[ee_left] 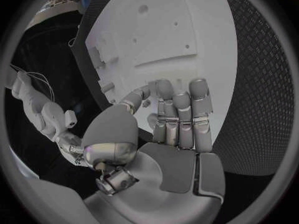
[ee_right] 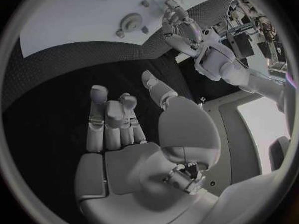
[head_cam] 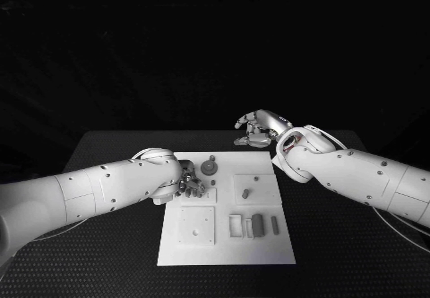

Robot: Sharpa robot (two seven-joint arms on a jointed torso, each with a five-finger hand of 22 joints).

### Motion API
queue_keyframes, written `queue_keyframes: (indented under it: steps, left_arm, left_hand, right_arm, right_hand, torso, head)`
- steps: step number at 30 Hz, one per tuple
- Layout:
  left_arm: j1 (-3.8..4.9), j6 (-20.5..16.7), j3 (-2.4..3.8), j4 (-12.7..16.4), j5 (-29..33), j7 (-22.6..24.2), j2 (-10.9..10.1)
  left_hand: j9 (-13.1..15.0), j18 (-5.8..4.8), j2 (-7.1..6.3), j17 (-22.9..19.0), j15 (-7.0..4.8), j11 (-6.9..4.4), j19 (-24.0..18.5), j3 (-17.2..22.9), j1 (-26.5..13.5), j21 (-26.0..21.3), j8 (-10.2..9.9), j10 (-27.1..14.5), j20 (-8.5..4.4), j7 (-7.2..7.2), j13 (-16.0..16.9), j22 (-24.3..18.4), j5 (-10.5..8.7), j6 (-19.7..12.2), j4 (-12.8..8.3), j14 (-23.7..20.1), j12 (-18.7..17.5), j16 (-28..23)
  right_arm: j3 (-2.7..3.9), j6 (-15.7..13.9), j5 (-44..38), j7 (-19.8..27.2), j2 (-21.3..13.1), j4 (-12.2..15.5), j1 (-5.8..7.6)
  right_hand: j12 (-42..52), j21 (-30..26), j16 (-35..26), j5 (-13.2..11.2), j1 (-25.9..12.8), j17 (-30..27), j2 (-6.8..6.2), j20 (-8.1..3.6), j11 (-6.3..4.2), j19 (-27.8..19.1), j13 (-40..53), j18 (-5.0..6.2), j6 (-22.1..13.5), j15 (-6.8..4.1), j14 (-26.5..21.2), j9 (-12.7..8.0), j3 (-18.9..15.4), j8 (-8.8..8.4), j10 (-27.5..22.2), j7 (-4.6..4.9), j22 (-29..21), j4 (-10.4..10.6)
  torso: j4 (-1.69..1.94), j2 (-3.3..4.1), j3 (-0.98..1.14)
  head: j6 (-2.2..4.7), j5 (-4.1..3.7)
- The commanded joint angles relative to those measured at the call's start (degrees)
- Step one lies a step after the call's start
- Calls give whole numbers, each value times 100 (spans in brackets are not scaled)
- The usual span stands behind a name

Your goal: Assemble the parts on the task board

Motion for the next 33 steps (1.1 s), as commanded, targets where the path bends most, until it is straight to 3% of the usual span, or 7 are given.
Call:
queue_keyframes:
  steps: [1, 33]
  left_arm:
    - [-29, -61, -16, -41, -102, -24, 6]
    - [-29, -76, -15, -151, -4, -60, 39]
  left_hand:
    - [6, 131, 50, -19, -73, -10, -26, 691, -16, 3, -3, -44, -23, -106, -11, 97, -46, 207, -633, -89, 26, 40]
    - [125, 126, 130, -125, -49, 37, -82, 730, 17, -41, -77, -151, -7, -54, -58, 93, -213, 85, -646, -158, -2, 49]
  right_arm:
    - [3, 69, 1, 16, 3, 1, 1]
    - [3, 116, 1, 11, -5, 1, 1]
  right_hand:
    - [29, -36, -12, -9, 13, 2, 42, -20, 12, -28, -9, 177, 11, -7, -52, 5, -39, 24, -43, 42, 98, -8]
    - [32, -41, -17, -9, 9, -1, 44, -17, 13, -35, -15, 177, 9, -7, -58, 5, -42, 24, -47, 42, 97, -7]
  torso:
    - [3, 0, 0]
    - [4, -1, -1]
  head:
    - [1, -2]
    - [-11, -1]
